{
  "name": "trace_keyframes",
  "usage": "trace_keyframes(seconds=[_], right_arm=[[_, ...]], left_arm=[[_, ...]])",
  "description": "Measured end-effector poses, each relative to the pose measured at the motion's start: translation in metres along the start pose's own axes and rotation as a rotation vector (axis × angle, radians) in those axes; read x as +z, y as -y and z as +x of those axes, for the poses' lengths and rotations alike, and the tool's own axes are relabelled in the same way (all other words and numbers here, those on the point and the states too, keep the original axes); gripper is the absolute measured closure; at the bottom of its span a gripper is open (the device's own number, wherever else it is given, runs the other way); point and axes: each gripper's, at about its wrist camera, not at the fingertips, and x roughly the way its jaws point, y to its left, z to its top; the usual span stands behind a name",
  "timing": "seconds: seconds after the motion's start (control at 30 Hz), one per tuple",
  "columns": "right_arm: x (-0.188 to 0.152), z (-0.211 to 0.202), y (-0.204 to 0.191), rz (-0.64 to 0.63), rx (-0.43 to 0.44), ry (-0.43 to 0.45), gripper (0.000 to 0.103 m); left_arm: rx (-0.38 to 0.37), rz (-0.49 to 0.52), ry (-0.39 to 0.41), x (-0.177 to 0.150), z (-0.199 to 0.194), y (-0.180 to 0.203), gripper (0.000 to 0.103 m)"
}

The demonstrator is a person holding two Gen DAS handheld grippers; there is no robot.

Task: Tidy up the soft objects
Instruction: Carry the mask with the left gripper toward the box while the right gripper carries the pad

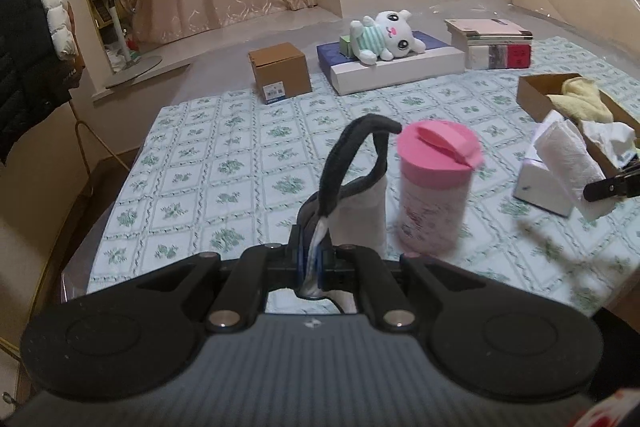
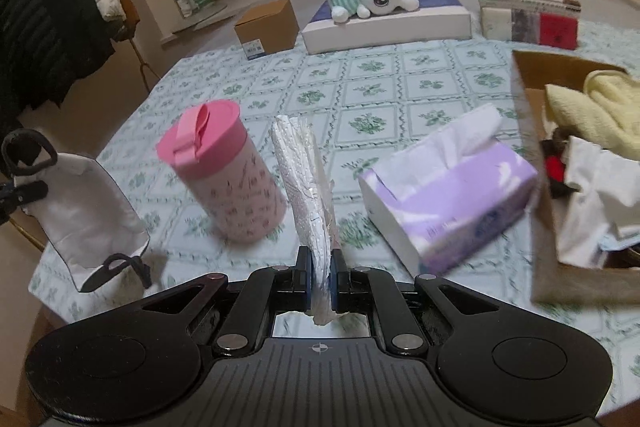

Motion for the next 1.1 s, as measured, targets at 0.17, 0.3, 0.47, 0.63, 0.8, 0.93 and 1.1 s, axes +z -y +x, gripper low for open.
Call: trace_keyframes(seconds=[0.17, 0.3, 0.47, 0.63, 0.8, 0.93, 1.1], right_arm=[[-0.012, -0.018, 0.006, 0.007, -0.004, 0.025, 0.095], [-0.018, -0.03, 0.013, 0.02, -0.008, 0.04, 0.095], [-0.023, -0.042, 0.024, 0.042, -0.014, 0.061, 0.095], [-0.026, -0.052, 0.033, 0.061, -0.022, 0.081, 0.095], [-0.03, -0.063, 0.042, 0.073, -0.039, 0.101, 0.095], [-0.034, -0.072, 0.051, 0.083, -0.061, 0.113, 0.095], [-0.04, -0.084, 0.066, 0.106, -0.097, 0.125, 0.095]], left_arm=[[-0.018, -0.036, 0.009, -0.003, -0.015, 0.024, 0.098], [-0.041, -0.084, 0.011, -0.002, -0.021, 0.04, 0.098], [-0.078, -0.108, 0.015, 0.002, -0.024, 0.059, 0.098], [-0.11, -0.082, 0.023, 0.008, -0.026, 0.08, 0.098], [-0.151, -0.056, 0.029, 0.015, -0.026, 0.099, 0.098], [-0.197, -0.027, 0.041, 0.022, -0.028, 0.117, 0.098], [-0.274, 0.005, 0.059, 0.035, -0.028, 0.146, 0.098]])
